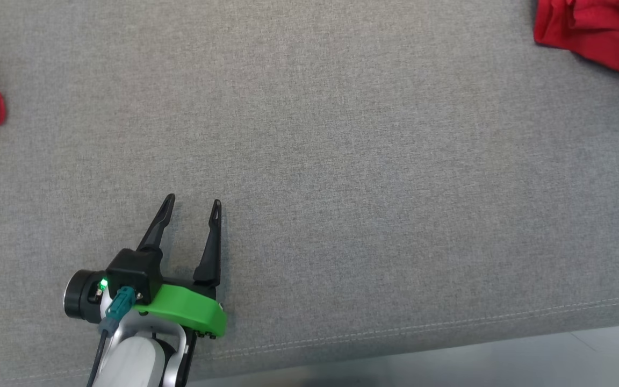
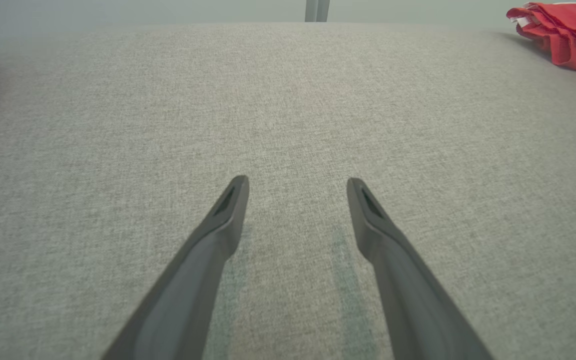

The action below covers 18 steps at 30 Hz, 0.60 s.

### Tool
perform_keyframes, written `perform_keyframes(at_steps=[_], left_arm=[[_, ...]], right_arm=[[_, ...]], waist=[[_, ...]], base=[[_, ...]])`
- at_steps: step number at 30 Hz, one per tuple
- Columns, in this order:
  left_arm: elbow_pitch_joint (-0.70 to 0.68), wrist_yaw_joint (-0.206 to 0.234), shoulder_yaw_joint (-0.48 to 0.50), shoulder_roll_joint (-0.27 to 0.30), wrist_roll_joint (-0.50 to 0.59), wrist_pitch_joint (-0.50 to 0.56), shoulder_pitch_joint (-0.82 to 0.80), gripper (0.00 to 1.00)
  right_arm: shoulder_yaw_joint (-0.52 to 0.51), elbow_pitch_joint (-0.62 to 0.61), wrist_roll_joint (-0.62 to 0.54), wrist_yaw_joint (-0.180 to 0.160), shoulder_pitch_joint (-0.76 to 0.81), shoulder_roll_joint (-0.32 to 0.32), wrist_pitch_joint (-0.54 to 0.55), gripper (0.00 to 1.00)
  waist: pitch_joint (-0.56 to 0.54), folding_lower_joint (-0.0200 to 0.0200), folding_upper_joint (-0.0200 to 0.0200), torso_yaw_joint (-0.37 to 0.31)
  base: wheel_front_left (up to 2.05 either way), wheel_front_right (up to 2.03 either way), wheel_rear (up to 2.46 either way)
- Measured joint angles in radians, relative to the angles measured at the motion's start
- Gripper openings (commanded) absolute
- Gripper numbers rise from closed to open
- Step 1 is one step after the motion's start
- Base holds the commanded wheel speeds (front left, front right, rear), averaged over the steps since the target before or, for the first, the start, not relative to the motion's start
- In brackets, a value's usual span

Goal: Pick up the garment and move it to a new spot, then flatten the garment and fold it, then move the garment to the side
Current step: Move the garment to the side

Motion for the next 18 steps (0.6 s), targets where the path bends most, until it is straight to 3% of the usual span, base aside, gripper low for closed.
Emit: perform_keyframes(at_steps=[5, 13, 18], left_arm=[[0.011, -0.001, 0.000, 0.000, 0.000, -0.009, -0.001, 1.00], [0.035, -0.009, 0.022, -0.007, -0.007, -0.032, -0.056, 1.00], [0.058, -0.009, 0.050, -0.016, -0.022, -0.043, -0.066, 1.00]], right_arm=[[0.001, -0.059, 0.001, 0.033, -0.012, 0.043, -0.081, 1.00], [-0.003, -0.137, 0.032, 0.094, 0.014, 0.144, -0.104, 1.00], [-0.004, -0.179, 0.042, 0.112, 0.090, 0.207, -0.106, 1.00]], waist=[[-0.038, 0.0000, 0.0000, -0.015], [-0.120, 0.0000, 0.0000, -0.036], [-0.181, 0.0000, 0.0000, -0.046]], base=[[0.00, 0.00, 0.00], [0.00, 0.00, 0.00], [0.00, 0.00, 0.00]])
